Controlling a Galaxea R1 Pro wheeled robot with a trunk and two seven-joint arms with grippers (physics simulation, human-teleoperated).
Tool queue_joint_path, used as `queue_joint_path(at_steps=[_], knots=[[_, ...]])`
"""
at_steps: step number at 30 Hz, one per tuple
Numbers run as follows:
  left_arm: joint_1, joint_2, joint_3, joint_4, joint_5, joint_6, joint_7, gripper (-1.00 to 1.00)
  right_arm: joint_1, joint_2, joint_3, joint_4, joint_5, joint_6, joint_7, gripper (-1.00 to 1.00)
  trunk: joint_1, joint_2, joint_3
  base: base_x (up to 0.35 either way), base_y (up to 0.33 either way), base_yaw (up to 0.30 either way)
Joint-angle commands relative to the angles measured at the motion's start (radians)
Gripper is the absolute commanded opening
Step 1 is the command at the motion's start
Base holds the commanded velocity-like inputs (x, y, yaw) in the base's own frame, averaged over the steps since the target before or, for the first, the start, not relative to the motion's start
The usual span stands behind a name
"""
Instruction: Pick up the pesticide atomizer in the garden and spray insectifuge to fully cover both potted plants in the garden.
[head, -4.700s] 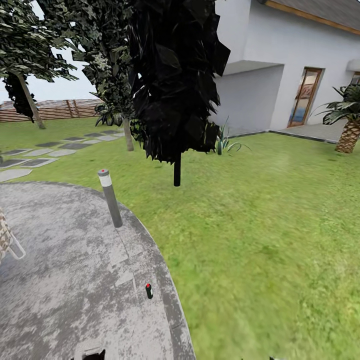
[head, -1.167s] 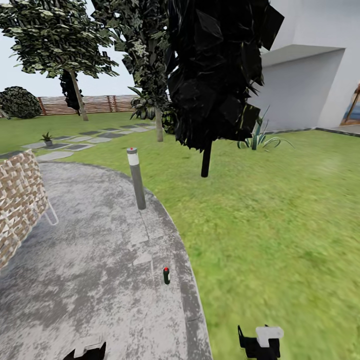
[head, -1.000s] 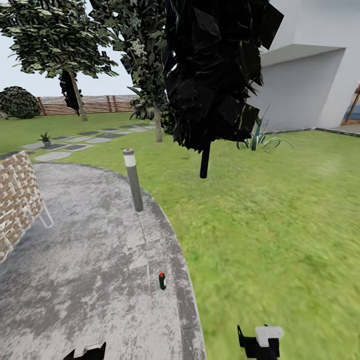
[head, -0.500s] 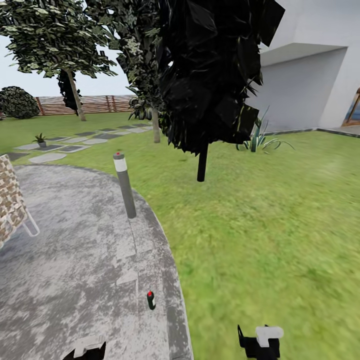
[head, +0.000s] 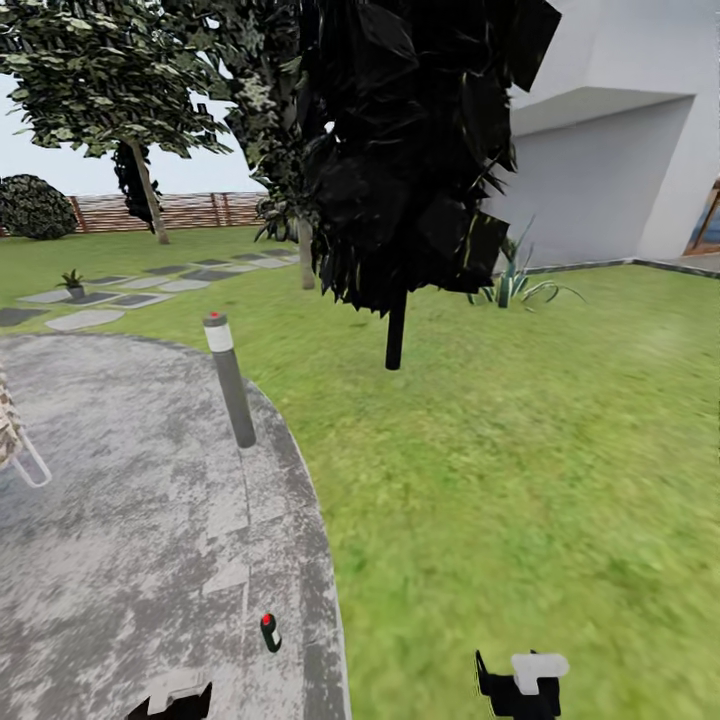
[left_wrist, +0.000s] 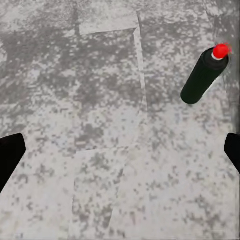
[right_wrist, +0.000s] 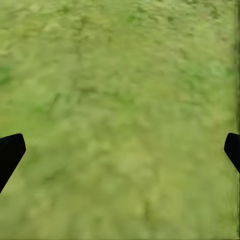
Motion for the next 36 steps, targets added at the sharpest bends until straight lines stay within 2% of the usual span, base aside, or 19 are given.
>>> queue_joint_path(at_steps=[1,18,24,26,28,32,36], knots=[[0.000,0.000,0.001,0.001,0.004,-0.003,-0.001,1.00,-0.001,0.000,-0.001,0.001,0.008,-0.002,-0.005,1.00,0.000,0.000,-0.001,0.056,-0.279,0.000],[-0.001,0.000,0.003,0.000,0.009,-0.005,0.000,1.00,-0.001,0.000,-0.002,0.003,0.010,-0.002,-0.008,1.00,0.000,0.000,-0.001,0.004,-0.289,0.000],[-0.014,-0.003,0.000,-0.015,0.007,-0.003,-0.002,1.00,-0.008,-0.002,-0.001,-0.043,0.010,0.004,-0.006,1.00,0.000,0.000,-0.001,0.000,-0.093,0.000],[-0.044,-0.004,0.000,-0.030,0.006,0.004,-0.002,1.00,-0.027,-0.003,-0.001,-0.075,0.010,0.008,-0.005,1.00,0.000,0.000,-0.001,0.000,-0.015,0.000],[-0.097,-0.002,0.000,-0.038,0.005,0.011,-0.003,1.00,-0.059,-0.003,-0.001,-0.096,0.010,0.016,-0.004,1.00,0.000,0.000,-0.001,0.000,-0.006,0.000],[-0.172,0.002,0.000,-0.040,0.003,0.014,-0.003,1.00,-0.141,-0.003,-0.001,-0.102,0.009,0.088,-0.003,1.00,0.000,0.000,-0.001,0.000,-0.002,0.000],[-0.199,0.000,-0.002,-0.042,-0.001,0.011,-0.001,1.00,-0.201,-0.003,-0.001,-0.103,0.008,0.160,-0.002,1.00,0.000,0.000,-0.001,0.000,0.000,0.000]])
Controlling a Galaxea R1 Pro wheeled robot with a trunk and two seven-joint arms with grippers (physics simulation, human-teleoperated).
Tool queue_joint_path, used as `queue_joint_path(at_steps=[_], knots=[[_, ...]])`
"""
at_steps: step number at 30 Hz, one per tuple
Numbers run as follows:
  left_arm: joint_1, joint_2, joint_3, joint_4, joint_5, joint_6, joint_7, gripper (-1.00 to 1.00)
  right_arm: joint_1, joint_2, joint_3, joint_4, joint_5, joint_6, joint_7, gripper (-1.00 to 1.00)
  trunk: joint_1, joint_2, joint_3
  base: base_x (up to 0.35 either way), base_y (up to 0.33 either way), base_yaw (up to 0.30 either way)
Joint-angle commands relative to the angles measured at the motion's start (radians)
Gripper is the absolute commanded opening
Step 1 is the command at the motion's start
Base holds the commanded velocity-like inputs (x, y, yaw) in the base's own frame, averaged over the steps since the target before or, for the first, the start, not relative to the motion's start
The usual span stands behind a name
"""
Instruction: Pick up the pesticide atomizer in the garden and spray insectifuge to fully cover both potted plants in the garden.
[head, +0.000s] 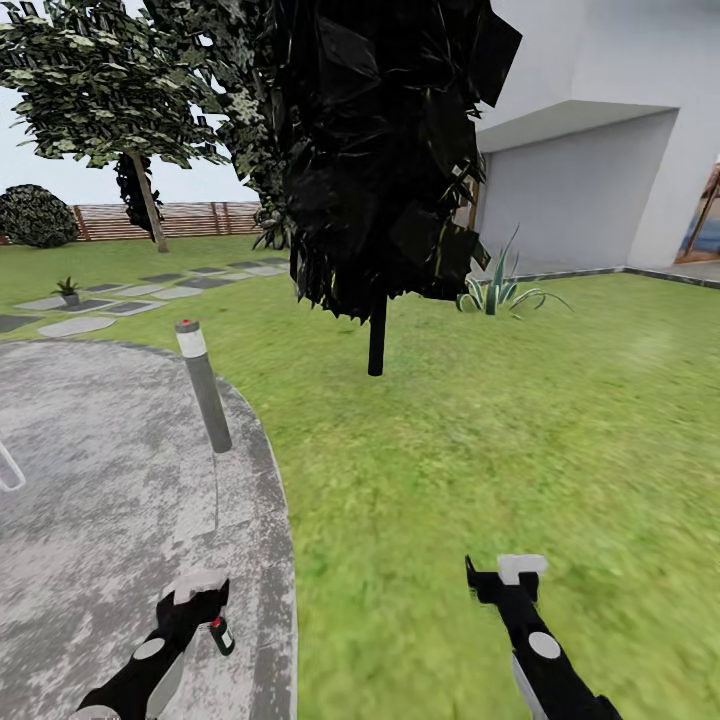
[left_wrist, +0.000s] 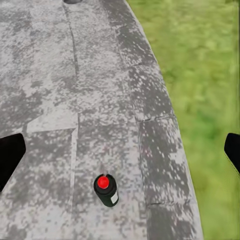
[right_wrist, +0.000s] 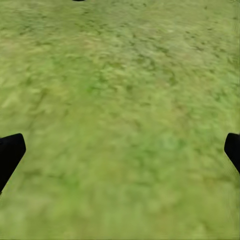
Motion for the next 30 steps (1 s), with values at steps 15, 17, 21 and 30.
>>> queue_joint_path(at_steps=[15,17,21,30], knots=[[0.012,-0.005,0.004,0.005,-0.131,-0.015,-0.006,1.00,-0.025,-0.001,0.001,0.003,0.008,0.018,0.056,1.00,0.007,-0.014,-0.007,0.000,0.000,0.000],[0.011,-0.007,0.005,0.005,-0.133,-0.015,-0.006,1.00,-0.025,-0.001,0.000,0.002,0.008,0.019,0.056,1.00,0.015,-0.028,-0.013,0.000,0.000,0.000],[0.011,-0.009,0.006,0.005,-0.133,-0.016,-0.006,1.00,-0.026,-0.001,-0.001,0.002,0.009,0.019,0.055,1.00,0.030,-0.056,-0.026,0.000,0.000,0.000],[0.011,-0.010,0.006,0.005,-0.132,-0.016,-0.005,1.00,-0.025,-0.001,-0.001,0.005,0.010,0.019,0.054,1.00,0.065,-0.119,-0.054,0.000,0.000,0.000]])
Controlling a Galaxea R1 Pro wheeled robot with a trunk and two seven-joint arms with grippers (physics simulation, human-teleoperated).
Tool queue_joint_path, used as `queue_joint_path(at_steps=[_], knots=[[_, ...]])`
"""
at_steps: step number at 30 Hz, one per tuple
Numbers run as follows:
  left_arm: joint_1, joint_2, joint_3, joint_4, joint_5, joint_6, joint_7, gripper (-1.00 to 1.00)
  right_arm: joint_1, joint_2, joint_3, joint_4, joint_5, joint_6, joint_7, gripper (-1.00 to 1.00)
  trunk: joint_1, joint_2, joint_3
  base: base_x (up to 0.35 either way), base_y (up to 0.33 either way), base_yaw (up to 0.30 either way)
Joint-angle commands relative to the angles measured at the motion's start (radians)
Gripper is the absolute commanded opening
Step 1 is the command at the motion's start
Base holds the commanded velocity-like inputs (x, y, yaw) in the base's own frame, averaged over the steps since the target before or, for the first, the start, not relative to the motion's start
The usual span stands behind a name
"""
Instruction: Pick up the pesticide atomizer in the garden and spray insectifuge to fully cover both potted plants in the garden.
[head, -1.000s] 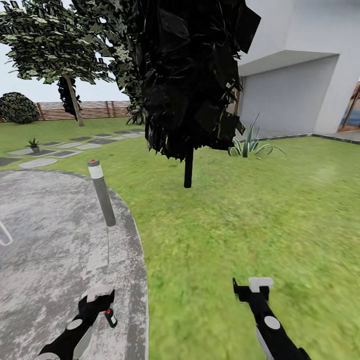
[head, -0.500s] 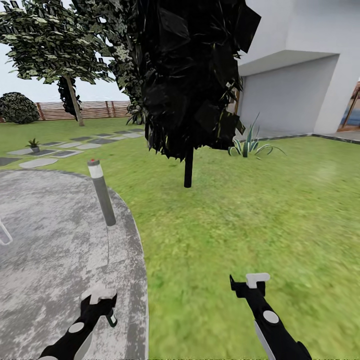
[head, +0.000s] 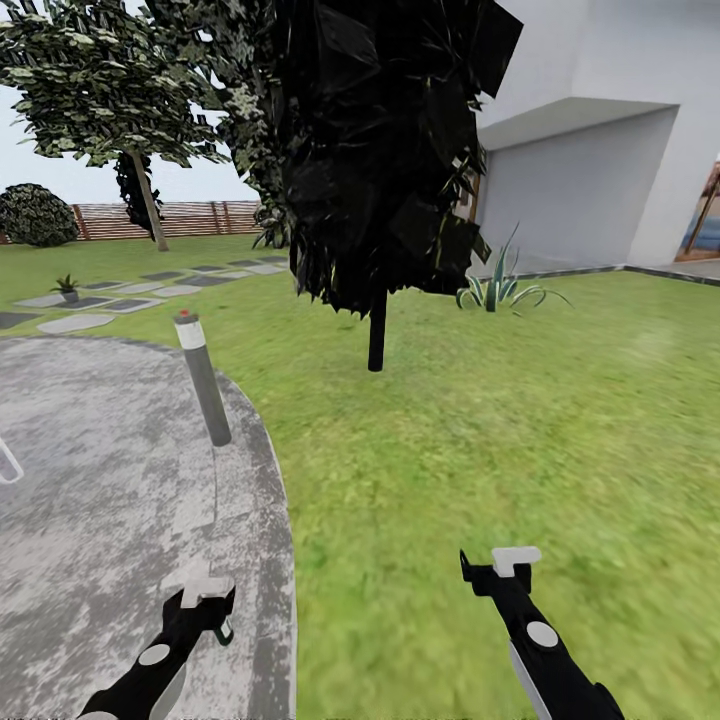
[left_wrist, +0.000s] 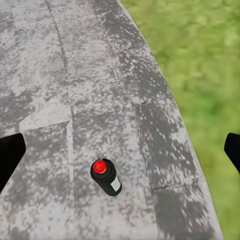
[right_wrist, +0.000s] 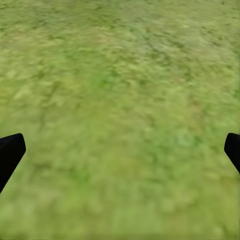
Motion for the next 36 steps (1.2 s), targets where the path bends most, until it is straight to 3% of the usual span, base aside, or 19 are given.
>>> queue_joint_path(at_steps=[1,18,36], knots=[[-0.001,-0.001,0.007,0.001,-0.010,-0.004,-0.001,1.00,-0.001,0.000,-0.001,0.001,0.008,-0.002,-0.002,1.00,0.004,-0.008,-0.004,0.000,0.000,0.000],[-0.001,-0.001,0.009,0.002,-0.006,-0.005,0.000,1.00,-0.001,0.000,-0.002,0.000,0.006,-0.005,-0.004,1.00,0.069,-0.127,-0.064,0.000,0.000,0.000],[-0.001,-0.001,0.011,0.002,-0.003,-0.007,0.000,1.00,-0.001,0.000,-0.002,-0.001,0.006,-0.004,-0.005,1.00,0.077,-0.131,-0.162,0.000,0.000,0.033]])
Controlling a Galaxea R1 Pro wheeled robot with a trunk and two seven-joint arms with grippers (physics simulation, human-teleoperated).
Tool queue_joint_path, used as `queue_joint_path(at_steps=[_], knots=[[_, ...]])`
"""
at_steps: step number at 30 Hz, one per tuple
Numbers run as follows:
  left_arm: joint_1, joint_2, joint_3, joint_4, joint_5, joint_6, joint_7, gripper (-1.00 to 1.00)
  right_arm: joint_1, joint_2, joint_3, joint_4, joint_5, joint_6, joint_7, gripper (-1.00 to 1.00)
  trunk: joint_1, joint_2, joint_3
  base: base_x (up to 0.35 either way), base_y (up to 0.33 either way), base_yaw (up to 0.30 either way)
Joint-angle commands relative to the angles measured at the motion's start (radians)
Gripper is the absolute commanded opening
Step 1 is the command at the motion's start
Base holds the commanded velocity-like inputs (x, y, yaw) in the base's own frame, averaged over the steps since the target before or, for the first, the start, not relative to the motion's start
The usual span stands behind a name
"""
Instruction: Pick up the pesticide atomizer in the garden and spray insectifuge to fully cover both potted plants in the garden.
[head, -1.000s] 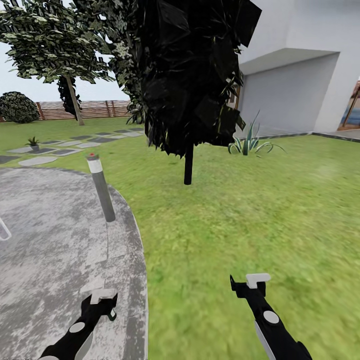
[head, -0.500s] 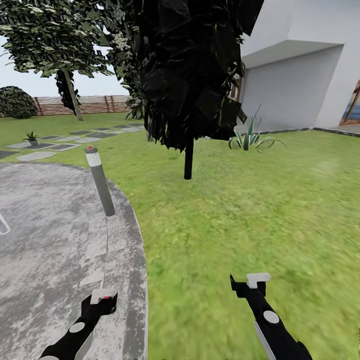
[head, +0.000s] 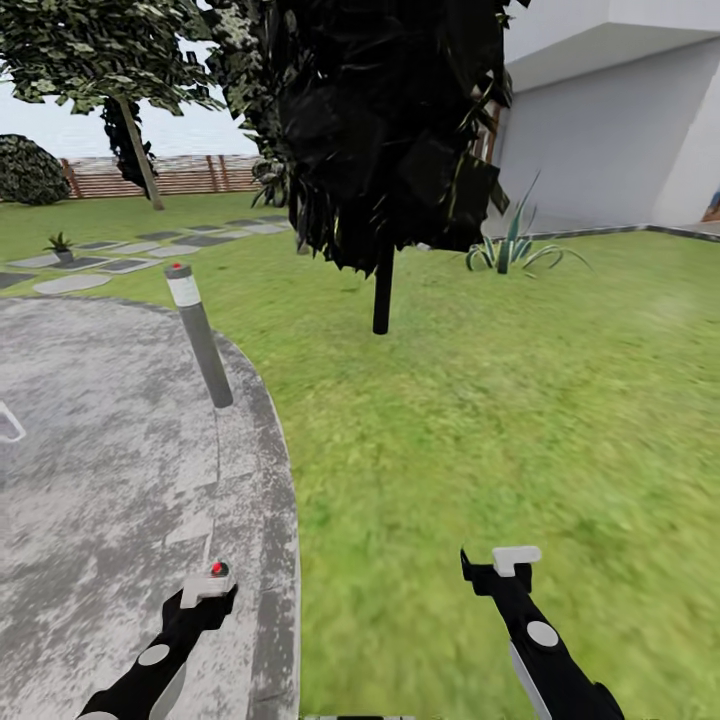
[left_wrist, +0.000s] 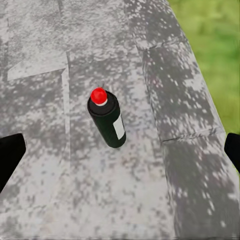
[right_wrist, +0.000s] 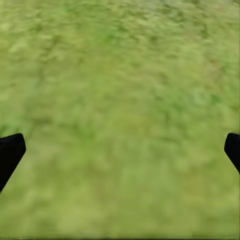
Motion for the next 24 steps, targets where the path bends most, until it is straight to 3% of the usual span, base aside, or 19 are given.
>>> queue_joint_path(at_steps=[1,18,24], knots=[[-0.001,-0.001,0.007,0.001,-0.009,-0.004,-0.001,1.00,0.000,0.001,-0.001,0.000,0.008,-0.002,-0.003,1.00,0.000,-0.001,-0.006,0.000,0.000,0.154],[-0.001,0.000,0.009,0.001,-0.009,-0.005,-0.001,1.00,0.000,0.000,0.000,0.000,0.009,-0.002,-0.003,1.00,0.008,-0.005,-0.092,0.000,0.000,0.167],[0.001,0.001,0.011,0.042,-0.008,-0.089,0.000,1.00,0.000,0.000,0.000,0.001,0.009,-0.002,-0.003,1.00,0.011,-0.006,-0.116,0.000,0.000,0.018]])
